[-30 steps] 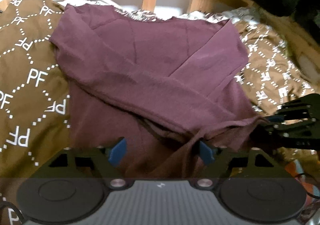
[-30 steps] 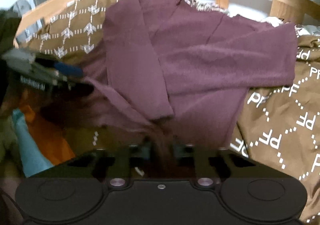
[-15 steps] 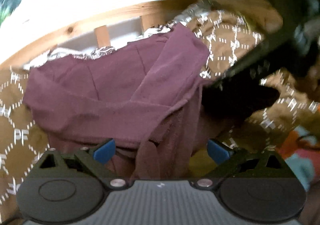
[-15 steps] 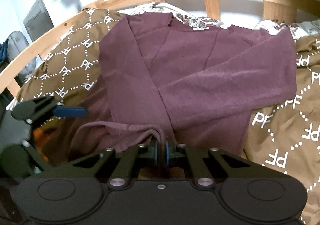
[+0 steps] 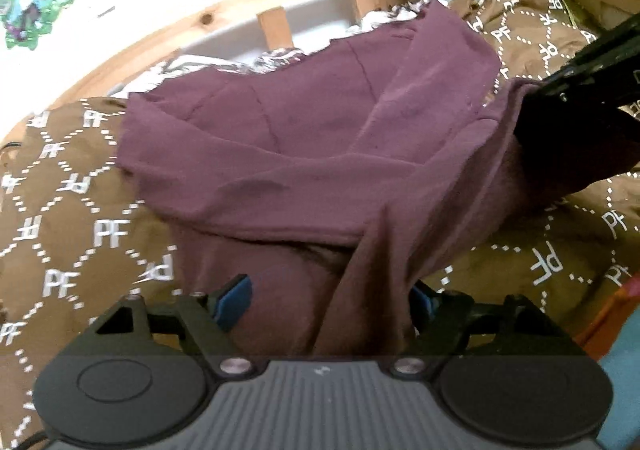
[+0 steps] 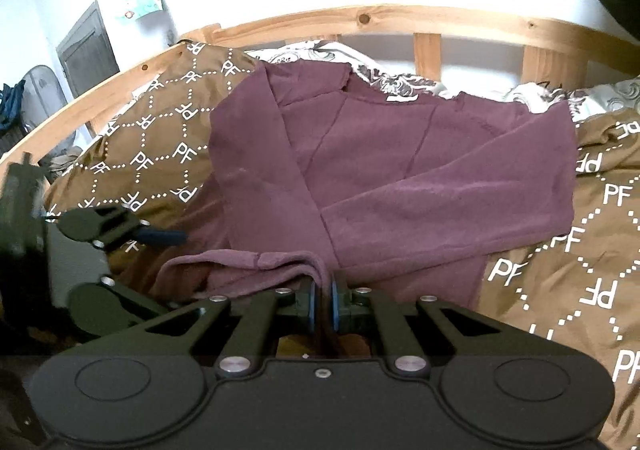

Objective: Fold small clothes

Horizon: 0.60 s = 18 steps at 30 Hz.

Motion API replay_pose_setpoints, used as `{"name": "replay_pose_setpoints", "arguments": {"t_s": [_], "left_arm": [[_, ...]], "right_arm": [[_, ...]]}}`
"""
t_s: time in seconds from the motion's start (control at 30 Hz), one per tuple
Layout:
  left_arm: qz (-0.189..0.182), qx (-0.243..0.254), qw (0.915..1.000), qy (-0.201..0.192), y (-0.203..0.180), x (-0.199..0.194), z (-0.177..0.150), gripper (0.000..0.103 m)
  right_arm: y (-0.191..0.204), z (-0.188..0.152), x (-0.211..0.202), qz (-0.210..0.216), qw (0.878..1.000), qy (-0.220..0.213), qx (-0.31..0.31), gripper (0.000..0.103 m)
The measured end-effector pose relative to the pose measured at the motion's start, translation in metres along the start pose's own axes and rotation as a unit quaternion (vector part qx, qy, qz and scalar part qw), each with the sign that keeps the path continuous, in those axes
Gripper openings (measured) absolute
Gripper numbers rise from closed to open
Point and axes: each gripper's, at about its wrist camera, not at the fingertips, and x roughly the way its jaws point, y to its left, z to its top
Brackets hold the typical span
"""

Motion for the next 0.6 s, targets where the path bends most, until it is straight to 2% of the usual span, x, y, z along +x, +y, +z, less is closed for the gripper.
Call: {"name": "replay_pose_setpoints", "arguments": {"t_s": [0.1, 0.17, 0.23, 0.33, 0.4, 0.5, 0.6], "left_arm": [[0.032, 0.007, 0.9994, -0.010, 0.007, -0.015, -0.006, 0.083], [0.039, 0.006, 0.9991, -0.014, 0.013, -0.022, -0.005, 0.082], [0.042, 0.007, 0.9989, -0.017, 0.014, -0.030, -0.004, 0.077], [0.047, 0.012, 0.9987, -0.015, 0.012, -0.040, -0.007, 0.060], [0.043, 0.020, 0.9989, -0.007, 0.008, -0.044, -0.011, 0.032], [0.041, 0.026, 0.9988, 0.001, 0.003, -0.047, -0.017, 0.004], [0.038, 0.011, 0.9992, -0.011, 0.006, -0.052, -0.016, 0.004]], "right_arm": [[0.000, -0.001, -0.005, -0.003, 1.000, -0.008, 0.000, 0.008], [0.001, -0.001, -0.009, -0.006, 1.000, -0.015, -0.003, 0.008], [0.004, -0.001, -0.013, -0.006, 1.000, -0.022, -0.005, 0.008], [0.010, 0.000, -0.020, -0.010, 0.999, -0.034, -0.014, 0.008], [0.014, 0.000, -0.024, -0.010, 0.999, -0.041, -0.018, 0.008], [0.022, -0.004, -0.029, -0.011, 0.999, -0.043, -0.028, 0.008], [0.033, -0.014, -0.029, -0.022, 0.998, -0.028, -0.058, 0.008]]}}
